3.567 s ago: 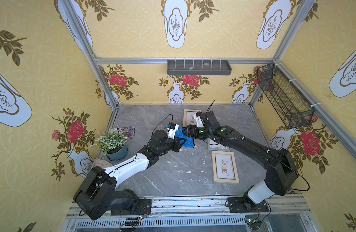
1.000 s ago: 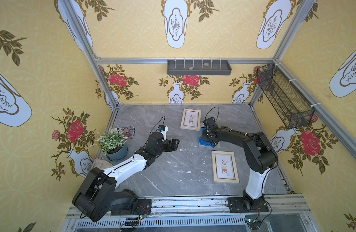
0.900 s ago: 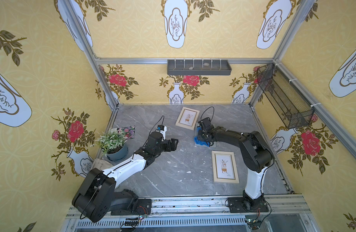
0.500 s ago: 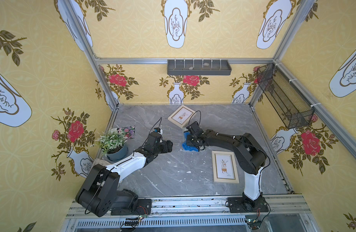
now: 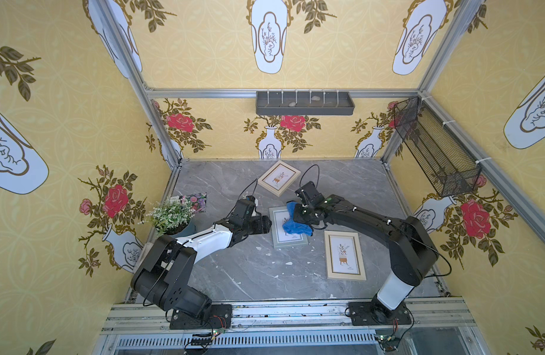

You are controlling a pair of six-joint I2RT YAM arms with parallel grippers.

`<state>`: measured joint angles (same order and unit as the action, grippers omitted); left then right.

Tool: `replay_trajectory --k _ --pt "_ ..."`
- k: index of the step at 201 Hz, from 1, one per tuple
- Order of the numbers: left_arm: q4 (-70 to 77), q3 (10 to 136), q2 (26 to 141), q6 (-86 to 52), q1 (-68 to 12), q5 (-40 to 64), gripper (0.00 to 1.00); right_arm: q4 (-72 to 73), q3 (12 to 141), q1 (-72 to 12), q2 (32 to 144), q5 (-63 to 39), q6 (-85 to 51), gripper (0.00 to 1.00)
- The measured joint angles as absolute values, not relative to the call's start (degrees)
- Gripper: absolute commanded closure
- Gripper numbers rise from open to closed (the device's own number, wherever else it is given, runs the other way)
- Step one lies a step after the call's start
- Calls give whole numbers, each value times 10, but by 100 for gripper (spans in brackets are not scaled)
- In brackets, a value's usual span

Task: Wipe the picture frame with a cloth
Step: Move the picture frame to the center of the board, then wipe the dirt from the picture frame.

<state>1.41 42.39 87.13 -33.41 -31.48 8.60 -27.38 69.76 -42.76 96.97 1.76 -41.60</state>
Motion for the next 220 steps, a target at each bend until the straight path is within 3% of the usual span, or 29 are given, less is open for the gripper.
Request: replay_trajectory --k 67,122,174,220 --pt "-42 503 963 -352 -372 57 25 -281 708 -400 995 52 -362 91" --pt "-53 519 1000 -374 -386 46 38 -260 719 -437 1056 35 -357 91" --pt "-26 516 1013 -382 -383 25 59 -242 688 -413 1059 35 -362 94" --pt "9 495 1011 -386 -359 30 61 -277 680 -401 999 81 -354 93"
